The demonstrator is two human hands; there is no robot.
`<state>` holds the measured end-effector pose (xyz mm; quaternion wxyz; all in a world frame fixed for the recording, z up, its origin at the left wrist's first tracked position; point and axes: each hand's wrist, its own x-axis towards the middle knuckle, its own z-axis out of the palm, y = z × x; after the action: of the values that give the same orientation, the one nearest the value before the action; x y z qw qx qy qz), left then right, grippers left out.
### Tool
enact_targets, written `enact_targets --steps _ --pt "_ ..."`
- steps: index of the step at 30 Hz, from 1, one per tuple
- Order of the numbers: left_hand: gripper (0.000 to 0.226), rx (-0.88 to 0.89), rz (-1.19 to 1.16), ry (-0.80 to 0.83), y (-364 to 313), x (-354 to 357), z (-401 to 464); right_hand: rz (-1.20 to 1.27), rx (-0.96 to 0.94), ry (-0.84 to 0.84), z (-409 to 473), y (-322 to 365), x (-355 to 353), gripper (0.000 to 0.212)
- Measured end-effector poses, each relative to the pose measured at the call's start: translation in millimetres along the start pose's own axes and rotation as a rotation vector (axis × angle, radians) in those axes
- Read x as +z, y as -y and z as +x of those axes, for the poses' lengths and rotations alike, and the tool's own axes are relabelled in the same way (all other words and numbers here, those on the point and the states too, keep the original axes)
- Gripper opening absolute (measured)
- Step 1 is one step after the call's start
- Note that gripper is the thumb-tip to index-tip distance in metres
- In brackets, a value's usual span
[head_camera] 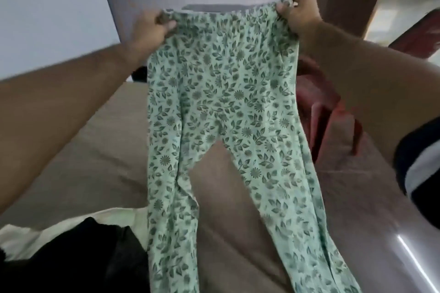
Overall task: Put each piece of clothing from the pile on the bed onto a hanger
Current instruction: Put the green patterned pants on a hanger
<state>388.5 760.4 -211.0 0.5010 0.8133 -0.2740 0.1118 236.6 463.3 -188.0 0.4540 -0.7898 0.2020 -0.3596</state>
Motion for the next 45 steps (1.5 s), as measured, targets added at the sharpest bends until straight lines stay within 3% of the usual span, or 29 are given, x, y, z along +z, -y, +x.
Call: enact_targets --steps 4,8,12,15,19,22,26,31,34,37,39,45 --pt "0.025 -0.092 -0.023 0.082 82.0 53.1 3.0 -0.062 0.026 0.064 8.7 -74.5 43.3 0.02" --pt "0.002 -0.181 -0.067 0.214 137.8 78.7 -40.4 -0.217 0.063 0.2 -4.8 -139.8 50.8 0.02" --pt "0.029 -0.219 -0.028 0.304 159.3 76.6 -115.0 -0.507 0.075 0.373 -55.3 -178.8 45.5 0.026" --pt "0.061 -0.179 0.192 0.453 163.8 41.7 -198.6 -0.687 -0.034 0.511 -143.6 -186.7 52.7 0.043" --pt "0.064 -0.145 0.351 0.742 141.2 -28.2 -337.0 -0.517 -0.125 0.751 -311.3 -150.1 71.6 0.039" --pt "0.094 -0.111 0.511 0.941 115.3 -63.5 -433.6 -0.544 -0.152 0.865 -420.3 -116.5 85.1 0.036" --pt "0.092 -0.079 0.891 1.184 104.1 -83.5 -530.5 -0.569 -0.098 0.946 -527.0 -102.8 97.2 0.055" --pt "0.066 0.147 1.228 0.988 100.8 -92.4 -563.8 -0.756 -0.395 0.908 -596.2 -68.5 91.6 0.054" --pt "0.045 0.174 1.336 0.918 101.5 -110.7 -562.6 -0.786 -0.438 1.021 -609.0 -40.3 97.1 0.08" --pt "0.057 0.21 1.433 0.93 114.4 -148.0 -563.4 -0.86 -0.423 1.111 -618.2 -20.0 127.7 0.074" --pt "0.064 0.16 1.507 0.935 121.2 -179.0 -563.9 -0.934 -0.428 1.111 -626.0 -5.0 159.1 0.073" --pt "0.05 -0.213 1.708 0.82 131.8 -281.5 -546.7 -1.037 -0.595 1.103 -625.8 20.3 211.7 0.071"
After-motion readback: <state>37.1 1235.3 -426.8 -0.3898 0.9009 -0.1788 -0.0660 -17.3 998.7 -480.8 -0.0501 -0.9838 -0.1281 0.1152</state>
